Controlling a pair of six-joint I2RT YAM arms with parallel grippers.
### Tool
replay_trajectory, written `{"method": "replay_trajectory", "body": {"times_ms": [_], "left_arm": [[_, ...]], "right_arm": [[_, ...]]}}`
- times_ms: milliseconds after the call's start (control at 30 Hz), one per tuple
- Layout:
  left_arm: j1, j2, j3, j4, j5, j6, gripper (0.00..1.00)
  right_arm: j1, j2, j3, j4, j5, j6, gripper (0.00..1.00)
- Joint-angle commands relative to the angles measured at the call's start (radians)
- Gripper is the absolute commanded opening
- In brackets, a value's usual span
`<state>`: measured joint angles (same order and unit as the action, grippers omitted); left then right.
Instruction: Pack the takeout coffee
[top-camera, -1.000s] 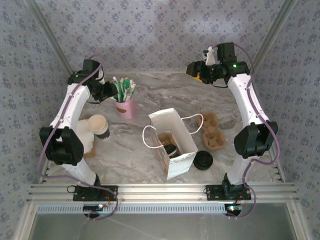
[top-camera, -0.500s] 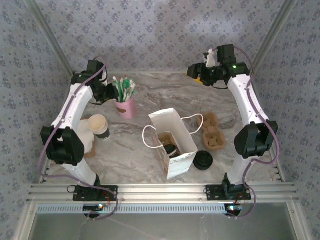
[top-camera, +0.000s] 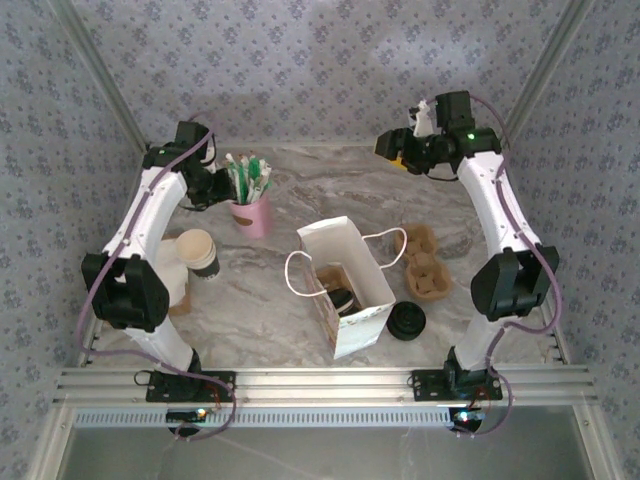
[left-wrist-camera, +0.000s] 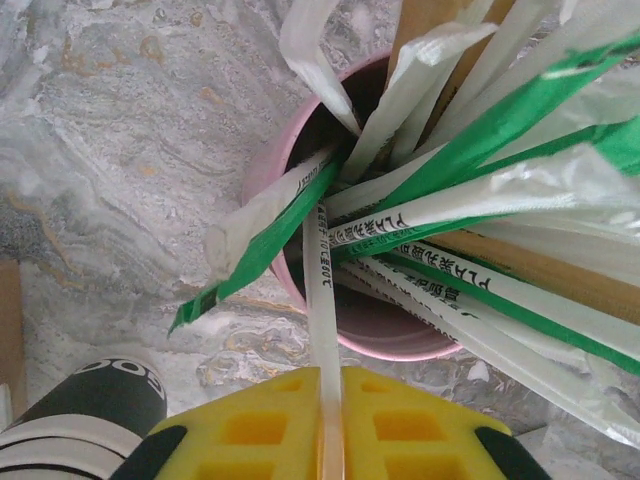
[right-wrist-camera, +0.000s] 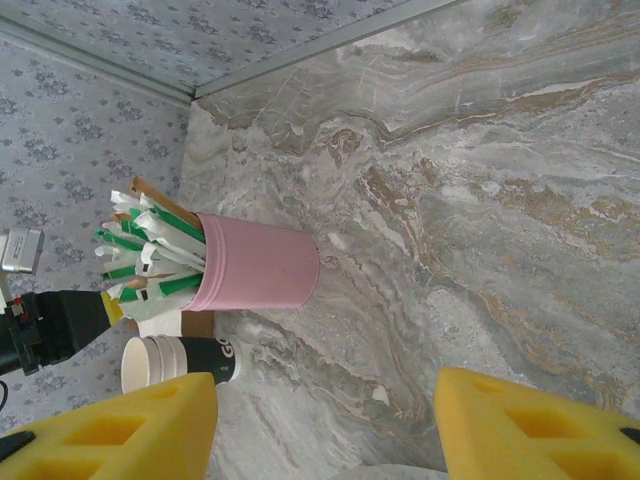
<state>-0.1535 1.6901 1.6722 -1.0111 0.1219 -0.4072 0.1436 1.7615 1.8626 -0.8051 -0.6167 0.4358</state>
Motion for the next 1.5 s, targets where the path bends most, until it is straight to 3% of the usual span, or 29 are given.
{"method": "replay_trajectory", "body": {"times_ms": [0,467,733,1200,1467], "left_arm": [[-0.006,-0.069,0.077,-0.065,-0.008,0.02,0.1],[-0.006,-0.248,0.302,-0.29,-0.003,0.036,0.09],[-0.006,-0.286,0.484,-0.401,0.178,0.05,0.08],[-0.047,-0.38,0.324,-0.158,0.655,-0.101,0.04],[-0.061,-0.498,0.162,-0.103,0.702,-0.178,0.03]], "right_arm": [[-0.002,-0.052,-0.012,-0.004,0.011,-0.008,0.61],[-0.009,-0.152,-0.052,-0.026,0.018,-0.006,0.62],[-0.024,-0.19,-0.058,-0.037,0.018,-0.002,0.62],[-0.049,-0.226,-0.089,-0.043,0.007,-0.008,0.62],[-0.054,-0.229,-0.109,-0.026,-0.008,-0.006,0.62]]}}
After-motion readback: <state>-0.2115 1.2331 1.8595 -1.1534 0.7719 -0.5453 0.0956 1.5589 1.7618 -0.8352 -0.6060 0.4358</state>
